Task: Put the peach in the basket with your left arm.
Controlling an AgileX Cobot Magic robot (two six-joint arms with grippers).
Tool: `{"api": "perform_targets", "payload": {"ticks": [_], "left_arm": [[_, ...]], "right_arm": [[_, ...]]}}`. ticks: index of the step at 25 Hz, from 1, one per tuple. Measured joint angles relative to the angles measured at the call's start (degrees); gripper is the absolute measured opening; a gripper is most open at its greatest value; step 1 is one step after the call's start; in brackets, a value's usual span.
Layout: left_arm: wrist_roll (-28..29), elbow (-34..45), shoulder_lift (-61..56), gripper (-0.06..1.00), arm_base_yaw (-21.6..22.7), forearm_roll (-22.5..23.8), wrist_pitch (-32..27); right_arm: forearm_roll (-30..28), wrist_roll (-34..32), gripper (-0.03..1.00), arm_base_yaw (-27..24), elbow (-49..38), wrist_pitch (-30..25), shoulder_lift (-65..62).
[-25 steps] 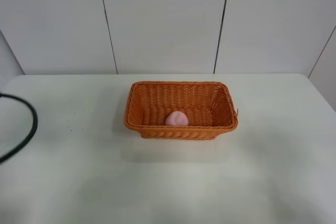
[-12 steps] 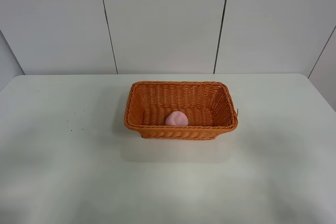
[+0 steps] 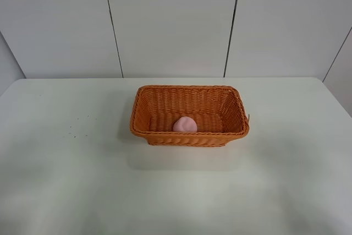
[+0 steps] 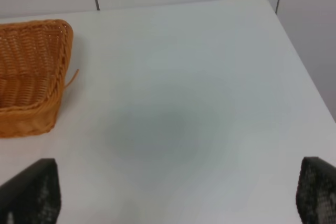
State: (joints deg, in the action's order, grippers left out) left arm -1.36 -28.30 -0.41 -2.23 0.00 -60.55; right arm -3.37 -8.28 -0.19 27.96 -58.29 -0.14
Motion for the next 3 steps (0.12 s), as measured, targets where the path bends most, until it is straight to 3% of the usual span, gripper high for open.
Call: {"api": "perform_targets", "payload": {"ticks": [3], "left_arm": [[0.0,0.0,0.0,0.85,0.0,0.0,0.0]], "right_arm": [[0.0,0.0,0.69,0.0,0.0,0.0,0.0]]}}
